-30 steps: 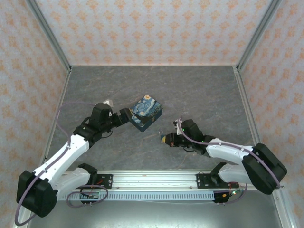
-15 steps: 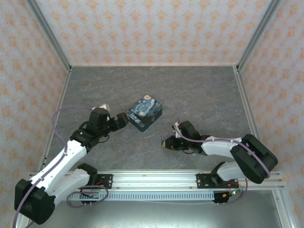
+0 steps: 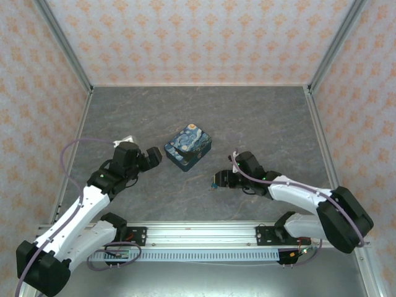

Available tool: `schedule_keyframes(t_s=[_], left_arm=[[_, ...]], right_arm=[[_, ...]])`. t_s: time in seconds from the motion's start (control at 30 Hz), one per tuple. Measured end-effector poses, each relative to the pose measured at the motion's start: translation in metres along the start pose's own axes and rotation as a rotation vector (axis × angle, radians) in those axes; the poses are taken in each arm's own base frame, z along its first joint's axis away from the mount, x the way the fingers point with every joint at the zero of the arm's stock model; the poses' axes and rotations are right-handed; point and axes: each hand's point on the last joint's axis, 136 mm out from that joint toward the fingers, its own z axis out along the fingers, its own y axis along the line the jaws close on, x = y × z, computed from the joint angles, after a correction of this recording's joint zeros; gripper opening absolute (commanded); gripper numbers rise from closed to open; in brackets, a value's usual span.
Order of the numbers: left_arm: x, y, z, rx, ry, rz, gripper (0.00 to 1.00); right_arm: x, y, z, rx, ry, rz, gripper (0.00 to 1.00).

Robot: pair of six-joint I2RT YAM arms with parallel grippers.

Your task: Unlock a padlock with a key

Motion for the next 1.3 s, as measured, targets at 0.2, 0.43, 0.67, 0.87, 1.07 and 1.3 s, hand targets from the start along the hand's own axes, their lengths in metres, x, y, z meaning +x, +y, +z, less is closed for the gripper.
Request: schedule_keyframes(t_s=[0.2, 0.43, 0.67, 0.87, 1.07, 1.3], left_arm=[[-0.037, 0.007, -0.023, -0.065, -0.164, 0.009, 0.98], [-0.068, 0.027, -0.049, -0.147, -0.380, 0.032, 0.99], [-0.055, 0.053, -0.036, -0.224, -0.441, 0.177, 1.00], [-0.062, 0.057, -0.038, -0.277, -0.486, 0.264, 1.00], [-0.066, 0.065, -0.020, -0.385, -0.469, 0.321, 1.00], [-0.063, 0.079, 0.015, -0.492, -0.399, 0.389, 1.00]], right_arm=[[-0.041, -0.003, -0.033, 0.073, -0.160, -0.057, 0.74], [-0.078, -0.037, -0.073, 0.214, -0.336, -0.035, 0.89], [-0.111, -0.079, -0.124, 0.396, -0.562, 0.027, 0.99], [-0.120, -0.124, -0.157, 0.567, -0.703, 0.093, 0.99], [-0.127, -0.163, -0.162, 0.703, -0.722, 0.129, 0.99], [-0.134, -0.194, -0.146, 0.765, -0.728, 0.101, 0.99]])
